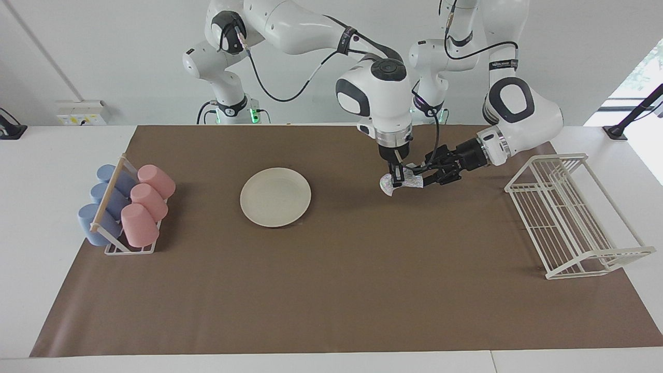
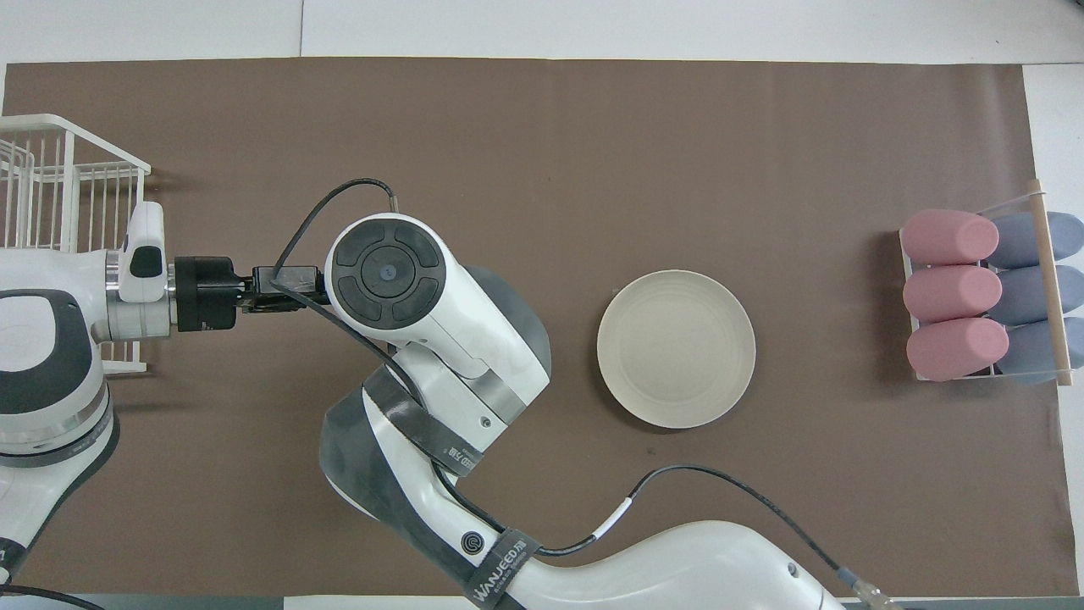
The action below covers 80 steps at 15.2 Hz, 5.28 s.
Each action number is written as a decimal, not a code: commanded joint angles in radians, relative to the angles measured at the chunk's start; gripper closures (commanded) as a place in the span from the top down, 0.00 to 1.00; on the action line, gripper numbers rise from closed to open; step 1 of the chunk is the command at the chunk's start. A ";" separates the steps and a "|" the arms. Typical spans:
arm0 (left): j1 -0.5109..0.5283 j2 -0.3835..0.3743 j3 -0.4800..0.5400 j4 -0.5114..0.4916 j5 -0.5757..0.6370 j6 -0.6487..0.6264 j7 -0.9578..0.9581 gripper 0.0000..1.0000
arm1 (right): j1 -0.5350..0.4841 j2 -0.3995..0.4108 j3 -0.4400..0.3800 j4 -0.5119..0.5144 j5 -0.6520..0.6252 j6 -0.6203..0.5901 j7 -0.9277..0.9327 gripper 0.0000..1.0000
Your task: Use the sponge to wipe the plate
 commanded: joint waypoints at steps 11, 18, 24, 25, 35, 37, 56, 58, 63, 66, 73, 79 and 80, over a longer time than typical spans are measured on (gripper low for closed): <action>-0.019 0.008 0.012 0.012 -0.017 0.017 -0.004 0.00 | -0.019 -0.004 0.008 0.007 0.001 0.071 0.045 1.00; -0.016 0.008 0.012 0.014 -0.017 0.014 -0.008 0.00 | -0.145 -0.218 0.005 -0.159 -0.012 -0.047 -0.360 1.00; -0.013 0.019 0.013 0.040 -0.014 0.004 -0.054 0.00 | -0.261 -0.444 0.001 -0.451 -0.017 -0.079 -1.029 1.00; -0.019 0.024 0.015 0.059 -0.008 0.005 -0.089 0.00 | -0.289 -0.484 0.001 -0.488 -0.017 -0.079 -1.127 1.00; -0.112 0.031 0.006 0.274 0.602 -0.087 -0.640 0.00 | -0.603 -0.608 0.007 -0.525 -0.014 -0.282 -2.013 1.00; -0.128 0.037 0.006 0.314 0.691 -0.130 -0.723 0.00 | -0.636 -0.604 0.010 -0.517 -0.013 -0.282 -2.098 1.00; -0.355 0.077 0.004 0.408 1.537 -0.530 -1.067 0.00 | -0.778 -0.596 -0.002 -0.461 -0.017 -0.358 -2.368 1.00; -0.379 0.099 0.003 0.422 1.647 -0.597 -1.067 0.00 | -0.803 -0.593 -0.002 -0.454 -0.019 -0.363 -2.401 1.00; -0.395 0.109 0.003 0.408 1.851 -0.676 -1.067 0.00 | -0.840 -0.605 -0.013 -0.445 -0.045 -0.424 -2.470 1.00; -0.395 0.134 0.002 0.388 1.994 -0.681 -1.067 0.00 | -0.825 -0.599 -0.004 -0.407 -0.062 -0.409 -2.466 1.00; -0.317 0.302 0.006 0.389 2.328 -0.607 -1.065 0.00 | -0.814 -0.592 0.001 -0.388 -0.068 -0.410 -2.452 1.00; -0.198 0.407 0.007 0.471 2.378 -0.440 -1.079 0.00 | -0.814 -0.593 0.001 -0.393 -0.068 -0.409 -2.454 1.00; -0.177 0.409 0.007 0.471 2.370 -0.397 -1.117 0.00 | -0.814 -0.593 0.001 -0.395 -0.068 -0.409 -2.452 1.00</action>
